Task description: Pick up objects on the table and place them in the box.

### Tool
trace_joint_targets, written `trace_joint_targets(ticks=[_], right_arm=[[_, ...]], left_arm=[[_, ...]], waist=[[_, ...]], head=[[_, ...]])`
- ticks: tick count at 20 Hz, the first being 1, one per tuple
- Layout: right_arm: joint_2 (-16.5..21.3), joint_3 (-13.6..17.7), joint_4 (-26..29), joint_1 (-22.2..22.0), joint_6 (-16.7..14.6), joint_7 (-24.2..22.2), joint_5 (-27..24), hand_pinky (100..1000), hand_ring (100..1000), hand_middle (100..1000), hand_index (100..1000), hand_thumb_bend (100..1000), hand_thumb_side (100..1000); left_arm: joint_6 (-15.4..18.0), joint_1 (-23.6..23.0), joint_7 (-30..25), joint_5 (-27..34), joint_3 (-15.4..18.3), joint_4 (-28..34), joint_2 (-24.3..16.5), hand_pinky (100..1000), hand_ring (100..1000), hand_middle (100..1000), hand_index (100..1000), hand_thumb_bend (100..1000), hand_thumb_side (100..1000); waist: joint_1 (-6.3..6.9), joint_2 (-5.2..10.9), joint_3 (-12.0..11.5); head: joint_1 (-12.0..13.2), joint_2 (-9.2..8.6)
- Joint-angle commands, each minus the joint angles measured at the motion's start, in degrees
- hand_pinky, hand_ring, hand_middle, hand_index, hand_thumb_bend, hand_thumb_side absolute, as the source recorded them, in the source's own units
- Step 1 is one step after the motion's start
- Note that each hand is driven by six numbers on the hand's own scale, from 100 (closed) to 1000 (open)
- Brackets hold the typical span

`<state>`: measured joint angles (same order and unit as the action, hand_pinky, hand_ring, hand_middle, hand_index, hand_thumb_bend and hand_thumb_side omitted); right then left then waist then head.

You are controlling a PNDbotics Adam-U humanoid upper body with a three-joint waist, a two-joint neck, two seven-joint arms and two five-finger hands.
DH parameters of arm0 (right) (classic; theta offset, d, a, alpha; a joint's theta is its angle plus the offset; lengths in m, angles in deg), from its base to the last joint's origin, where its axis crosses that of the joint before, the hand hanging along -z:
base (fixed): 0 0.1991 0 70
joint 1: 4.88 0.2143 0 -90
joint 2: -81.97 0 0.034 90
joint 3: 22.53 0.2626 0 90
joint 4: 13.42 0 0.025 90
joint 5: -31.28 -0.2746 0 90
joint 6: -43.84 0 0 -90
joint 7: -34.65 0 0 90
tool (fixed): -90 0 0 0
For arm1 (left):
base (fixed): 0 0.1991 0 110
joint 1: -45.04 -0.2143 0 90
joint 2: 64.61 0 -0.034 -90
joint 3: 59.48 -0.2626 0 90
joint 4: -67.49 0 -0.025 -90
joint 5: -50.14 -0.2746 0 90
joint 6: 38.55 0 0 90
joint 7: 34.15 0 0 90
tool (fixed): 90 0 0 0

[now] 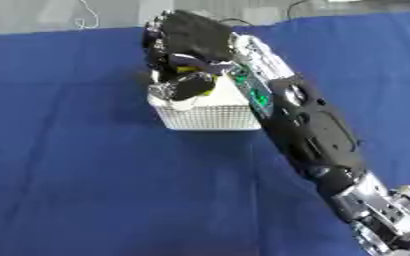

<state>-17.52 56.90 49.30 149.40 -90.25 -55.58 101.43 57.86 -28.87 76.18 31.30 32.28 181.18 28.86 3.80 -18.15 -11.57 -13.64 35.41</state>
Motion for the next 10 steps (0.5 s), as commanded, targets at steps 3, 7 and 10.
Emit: trace_joint_targets(ticks=[3, 7, 10], right_arm=[[0.06, 1.51, -2.2, 1.09, 1.39, 2.74, 4.81, 100, 100, 100, 100, 101, 628], [-0.3, 1.26, -3.04, 0.41, 2.01, 4.0, 8.86, 100, 398, 345, 441, 144, 929], [-0.98, 1.01, -2.9, -0.07, 1.6, 3.69, 9.76, 570, 694, 663, 674, 116, 932]], left_arm=[[0.2, 0.5, -0.06, 0.45, 0.02, 0.9, -0.27, 901, 751, 768, 821, 100, 696], [0.24, 0.45, -0.07, 0.49, 0.04, 0.9, -0.18, 901, 751, 768, 821, 100, 697], [0.22, 0.39, -0.08, 0.53, 0.06, 0.9, -0.13, 902, 751, 768, 821, 100, 697]], waist=[[0.09, 0.7, -0.36], [0.12, 0.61, -0.16], [0.18, 0.54, 0.02]], head=[[-0.85, -1.48], [-0.97, -1.61], [-0.97, -1.62]])
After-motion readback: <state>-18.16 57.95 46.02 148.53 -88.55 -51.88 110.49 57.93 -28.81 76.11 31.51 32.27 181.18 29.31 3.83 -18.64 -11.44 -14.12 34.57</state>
